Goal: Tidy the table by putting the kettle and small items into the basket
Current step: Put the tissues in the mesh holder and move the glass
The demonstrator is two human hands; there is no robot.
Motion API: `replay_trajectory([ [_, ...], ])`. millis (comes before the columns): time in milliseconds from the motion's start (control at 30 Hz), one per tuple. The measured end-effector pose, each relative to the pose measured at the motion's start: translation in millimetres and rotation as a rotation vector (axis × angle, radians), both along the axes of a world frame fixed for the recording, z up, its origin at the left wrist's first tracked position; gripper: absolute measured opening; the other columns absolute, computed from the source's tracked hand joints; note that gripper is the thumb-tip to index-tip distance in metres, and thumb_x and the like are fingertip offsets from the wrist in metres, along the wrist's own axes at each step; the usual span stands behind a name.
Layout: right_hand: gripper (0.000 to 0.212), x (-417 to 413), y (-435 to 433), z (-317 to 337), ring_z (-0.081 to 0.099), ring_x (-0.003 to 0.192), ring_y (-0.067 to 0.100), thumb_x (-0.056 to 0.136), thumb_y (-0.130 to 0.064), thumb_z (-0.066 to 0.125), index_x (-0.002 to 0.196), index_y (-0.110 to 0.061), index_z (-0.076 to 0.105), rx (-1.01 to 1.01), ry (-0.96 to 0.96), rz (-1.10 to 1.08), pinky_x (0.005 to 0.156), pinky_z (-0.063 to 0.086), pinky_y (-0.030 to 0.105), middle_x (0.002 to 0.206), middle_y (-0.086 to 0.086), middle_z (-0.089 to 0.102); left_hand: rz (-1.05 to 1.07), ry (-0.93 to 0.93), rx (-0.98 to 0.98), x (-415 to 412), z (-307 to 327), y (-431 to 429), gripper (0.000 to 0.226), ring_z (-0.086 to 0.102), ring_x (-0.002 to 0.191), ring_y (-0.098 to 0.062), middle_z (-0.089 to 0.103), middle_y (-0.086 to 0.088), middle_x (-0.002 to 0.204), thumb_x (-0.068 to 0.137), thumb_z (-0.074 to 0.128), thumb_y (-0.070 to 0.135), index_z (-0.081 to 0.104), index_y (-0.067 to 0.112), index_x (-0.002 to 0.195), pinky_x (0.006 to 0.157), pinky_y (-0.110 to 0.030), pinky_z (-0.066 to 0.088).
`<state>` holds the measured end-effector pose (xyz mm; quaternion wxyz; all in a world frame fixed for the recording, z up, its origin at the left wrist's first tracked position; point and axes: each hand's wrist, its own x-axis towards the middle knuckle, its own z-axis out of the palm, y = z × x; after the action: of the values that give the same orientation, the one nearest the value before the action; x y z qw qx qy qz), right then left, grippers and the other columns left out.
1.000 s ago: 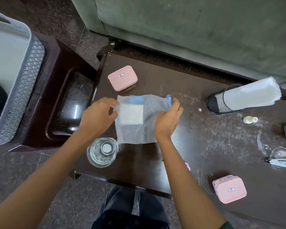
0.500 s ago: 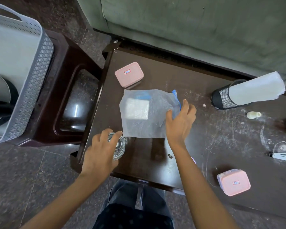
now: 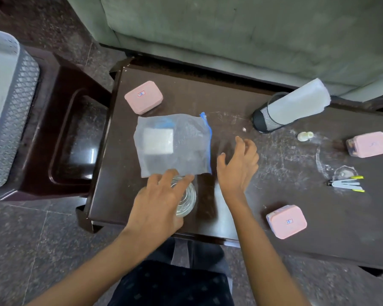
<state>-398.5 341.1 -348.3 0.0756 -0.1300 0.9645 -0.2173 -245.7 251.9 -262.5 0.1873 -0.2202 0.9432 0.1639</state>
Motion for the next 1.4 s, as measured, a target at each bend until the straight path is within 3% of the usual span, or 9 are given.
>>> replay_trajectory([
  [133,0.048,-25,31,3,0.043,0.117,0.036,0.079,-0.010,0.057,0.126,-0.007,0.048,-0.114,0.006,-0.093,0.094,0.035,0.043,0.130,0.018,0.047,-0.019,-0.035,0.109,-52,13,27,0.086,0.046,0.112,-0.028,0.041,0.001,0.133,0.064,0.070,0.024,0.030,0.037,0.139,0.075,-0.038,0.051],
  [233,0.056,-58,55,7,0.038,0.125,0.031,0.079,-0.010,0.060,0.132,-0.007,0.042,-0.342,-0.078,-0.260,0.100,0.026,0.025,0.133,0.017,0.044,-0.042,-0.022,0.124,-91,10,45,0.081,0.038,0.120,-0.025,0.029,0.004,0.140,0.075,0.062,0.030,0.018,0.039,0.143,0.085,-0.036,0.046],
  [367,0.090,-107,70,11,0.034,0.134,0.022,0.071,-0.020,0.076,0.143,-0.013,0.024,-0.555,-0.243,-0.343,0.112,0.029,0.039,0.145,0.011,0.033,-0.025,-0.008,0.145,-134,-6,55,0.089,0.040,0.119,-0.027,0.032,0.004,0.139,0.069,0.070,0.025,0.020,0.036,0.142,0.082,-0.039,0.047],
  [433,0.104,-130,69,13,0.029,0.137,0.016,0.065,-0.022,0.082,0.145,-0.015,0.016,-0.603,-0.322,-0.307,0.113,0.027,0.031,0.149,0.007,0.026,0.018,0.007,0.158,-156,-16,58,0.090,0.042,0.118,-0.027,0.037,0.003,0.137,0.066,0.072,0.022,0.022,0.030,0.140,0.078,-0.038,0.046],
  [700,0.114,-171,49,-6,0.042,0.125,0.019,0.051,-0.033,0.086,0.140,-0.020,0.017,-0.608,-0.540,-0.177,0.106,0.039,0.039,0.137,0.002,0.041,0.032,0.005,0.126,-206,-45,45,0.084,0.042,0.116,-0.031,0.042,-0.002,0.133,0.063,0.076,0.023,0.030,0.020,0.133,0.074,-0.040,0.045],
  [1000,0.093,-165,62,-4,0.051,0.114,0.017,0.054,-0.024,0.086,0.130,-0.015,0.033,-0.619,-0.505,-0.229,0.100,0.044,0.037,0.125,0.002,0.052,-0.043,0.018,0.077,-221,-56,39,0.084,0.043,0.115,-0.033,0.043,-0.004,0.133,0.062,0.076,0.026,0.031,0.021,0.133,0.078,-0.043,0.048],
  [1133,0.078,-147,90,6,0.055,0.109,0.019,0.057,-0.016,0.086,0.121,-0.013,0.042,-0.617,-0.525,-0.248,0.087,0.049,0.024,0.119,0.004,0.056,-0.066,0.048,0.074,-221,-60,38,0.086,0.043,0.116,-0.032,0.041,-0.004,0.135,0.062,0.076,0.026,0.031,0.022,0.135,0.081,-0.044,0.048],
  [1267,0.080,-128,114,6,0.054,0.110,0.017,0.059,-0.011,0.086,0.125,-0.016,0.041,-0.608,-0.540,-0.248,0.073,0.044,-0.001,0.122,0.004,0.056,-0.049,0.123,0.131,-211,-63,36,0.104,0.042,0.120,-0.031,0.031,-0.001,0.144,0.062,0.081,0.030,0.018,0.028,0.144,0.086,-0.044,0.049],
  [1400,0.076,-122,118,6,0.055,0.109,0.018,0.060,-0.011,0.085,0.122,-0.018,0.041,-0.596,-0.581,-0.259,0.068,0.045,0.001,0.121,0.004,0.056,0.139,0.203,0.292,-194,-70,32,0.121,0.037,0.129,-0.031,0.028,-0.003,0.148,0.058,0.085,0.037,0.005,0.027,0.148,0.098,-0.049,0.043],
])
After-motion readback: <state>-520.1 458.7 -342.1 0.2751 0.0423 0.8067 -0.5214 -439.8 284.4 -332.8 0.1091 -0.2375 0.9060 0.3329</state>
